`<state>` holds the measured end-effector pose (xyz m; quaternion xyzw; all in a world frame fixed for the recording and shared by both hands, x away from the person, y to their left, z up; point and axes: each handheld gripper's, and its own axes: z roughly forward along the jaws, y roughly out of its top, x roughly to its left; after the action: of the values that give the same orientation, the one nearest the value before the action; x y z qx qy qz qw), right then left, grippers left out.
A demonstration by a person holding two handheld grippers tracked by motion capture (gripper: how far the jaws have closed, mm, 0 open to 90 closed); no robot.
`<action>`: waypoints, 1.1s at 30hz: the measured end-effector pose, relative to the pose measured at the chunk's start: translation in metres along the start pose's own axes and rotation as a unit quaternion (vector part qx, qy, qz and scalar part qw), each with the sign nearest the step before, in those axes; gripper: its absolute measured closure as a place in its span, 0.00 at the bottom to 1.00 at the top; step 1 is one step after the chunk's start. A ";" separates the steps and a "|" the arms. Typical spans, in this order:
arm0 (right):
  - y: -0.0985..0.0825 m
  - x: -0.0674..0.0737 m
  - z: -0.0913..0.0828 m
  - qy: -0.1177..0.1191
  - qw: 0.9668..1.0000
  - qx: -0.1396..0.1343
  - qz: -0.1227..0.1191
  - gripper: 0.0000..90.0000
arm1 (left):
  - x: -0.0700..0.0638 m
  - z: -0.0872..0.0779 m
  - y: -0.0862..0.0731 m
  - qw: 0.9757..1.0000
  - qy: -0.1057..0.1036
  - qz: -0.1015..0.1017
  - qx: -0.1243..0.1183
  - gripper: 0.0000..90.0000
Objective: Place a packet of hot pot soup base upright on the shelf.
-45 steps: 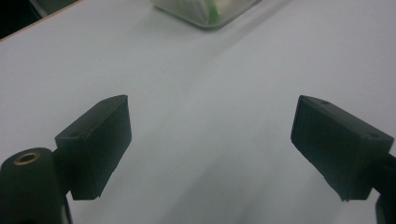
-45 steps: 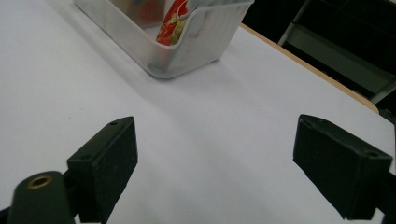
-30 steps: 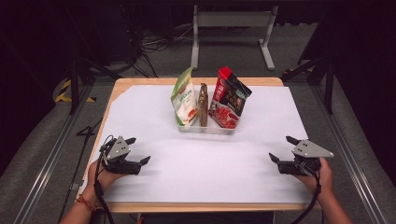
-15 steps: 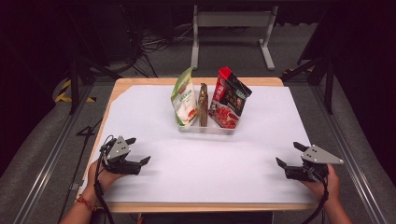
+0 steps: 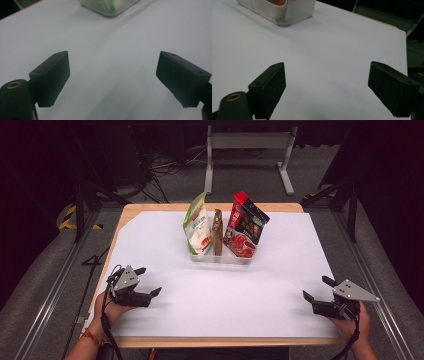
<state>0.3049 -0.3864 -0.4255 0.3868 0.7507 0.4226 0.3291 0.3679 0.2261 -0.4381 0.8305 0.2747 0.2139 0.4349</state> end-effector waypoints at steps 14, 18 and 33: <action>-0.010 -0.003 -0.007 -0.014 0.999 -0.018 0.030 0.17 | -0.001 -0.002 0.003 1.000 -0.001 0.006 -0.009 0.14; -0.012 -0.004 -0.010 -0.018 0.999 -0.021 0.034 0.17 | -0.002 -0.002 0.003 1.000 -0.003 0.008 -0.006 0.14; -0.004 -0.001 -0.014 -0.029 0.999 -0.036 0.022 0.18 | -0.003 -0.004 0.000 1.000 -0.004 0.015 -0.004 0.14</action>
<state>0.2927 -0.3943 -0.4231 0.4032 0.7163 0.4455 0.3549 0.3627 0.2265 -0.4360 0.8334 0.2596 0.2184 0.4364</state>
